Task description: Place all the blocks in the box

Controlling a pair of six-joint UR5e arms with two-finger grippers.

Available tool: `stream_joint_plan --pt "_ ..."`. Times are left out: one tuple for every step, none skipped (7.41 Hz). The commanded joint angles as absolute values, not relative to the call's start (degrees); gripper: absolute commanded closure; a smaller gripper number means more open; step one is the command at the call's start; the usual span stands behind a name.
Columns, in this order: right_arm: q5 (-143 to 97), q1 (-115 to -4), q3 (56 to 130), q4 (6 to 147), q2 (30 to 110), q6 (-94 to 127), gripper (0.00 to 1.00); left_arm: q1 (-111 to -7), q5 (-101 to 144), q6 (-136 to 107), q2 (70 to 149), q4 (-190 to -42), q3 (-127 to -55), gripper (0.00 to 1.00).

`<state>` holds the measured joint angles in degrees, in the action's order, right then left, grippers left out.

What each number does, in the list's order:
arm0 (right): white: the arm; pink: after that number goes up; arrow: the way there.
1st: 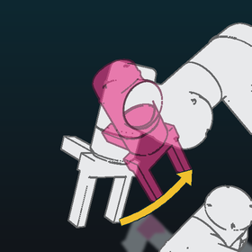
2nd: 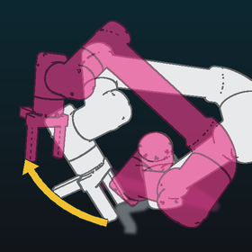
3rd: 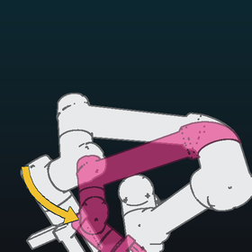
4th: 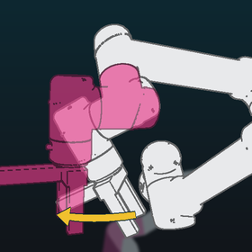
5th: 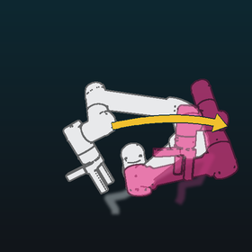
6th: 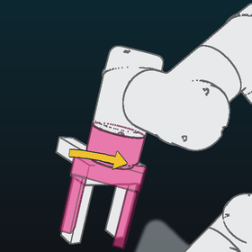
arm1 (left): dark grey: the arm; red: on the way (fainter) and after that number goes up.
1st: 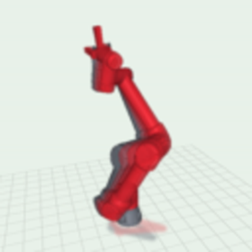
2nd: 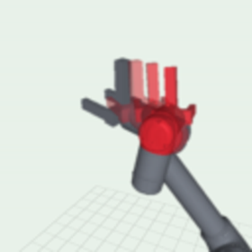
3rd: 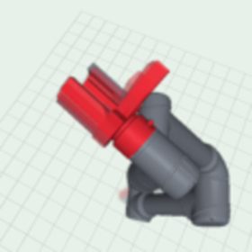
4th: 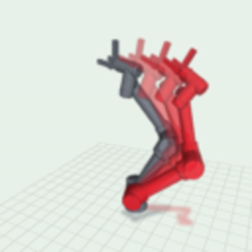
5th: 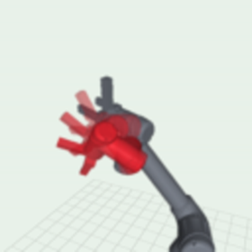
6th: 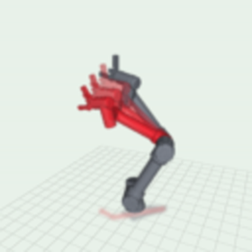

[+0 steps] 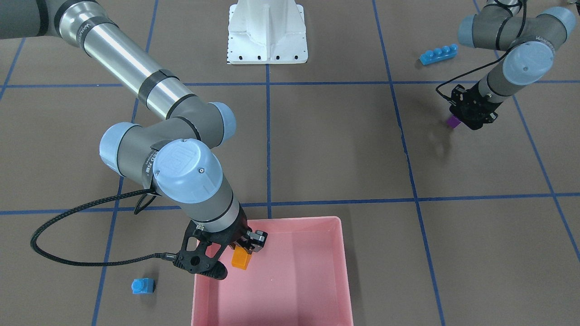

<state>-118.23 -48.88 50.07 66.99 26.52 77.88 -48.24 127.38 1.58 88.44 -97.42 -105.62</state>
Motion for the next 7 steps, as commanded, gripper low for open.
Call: stream_joint_plan --pt "-118.4 -49.7 49.3 66.1 25.9 77.9 0.00 -48.3 129.6 -17.6 101.2 -95.4 -106.8 1.00" --pt "-121.3 -51.9 50.1 66.3 26.2 77.1 0.00 -49.0 129.6 -23.8 108.3 -91.4 -106.7 1.00" --pt "-126.3 -54.9 50.2 66.4 27.6 74.4 0.00 -50.4 129.4 -29.2 116.3 -86.1 -106.2 1.00" --pt "-127.7 -57.2 53.0 66.1 33.5 71.5 0.00 -50.4 129.2 -42.3 125.3 -85.9 -101.7 1.00" --pt "-127.5 -59.2 53.5 66.3 37.3 65.1 0.00 -50.4 129.1 -48.4 135.9 -86.0 -92.9 1.00" --pt "-126.6 -60.5 53.4 66.2 40.6 61.6 0.00 -50.3 127.8 -49.5 141.4 -86.9 -86.3 1.00" --pt "-121.7 -60.6 53.1 66.1 42.6 61.3 0.00 -50.3 124.2 -51.8 144.0 -96.1 -78.6 1.00"
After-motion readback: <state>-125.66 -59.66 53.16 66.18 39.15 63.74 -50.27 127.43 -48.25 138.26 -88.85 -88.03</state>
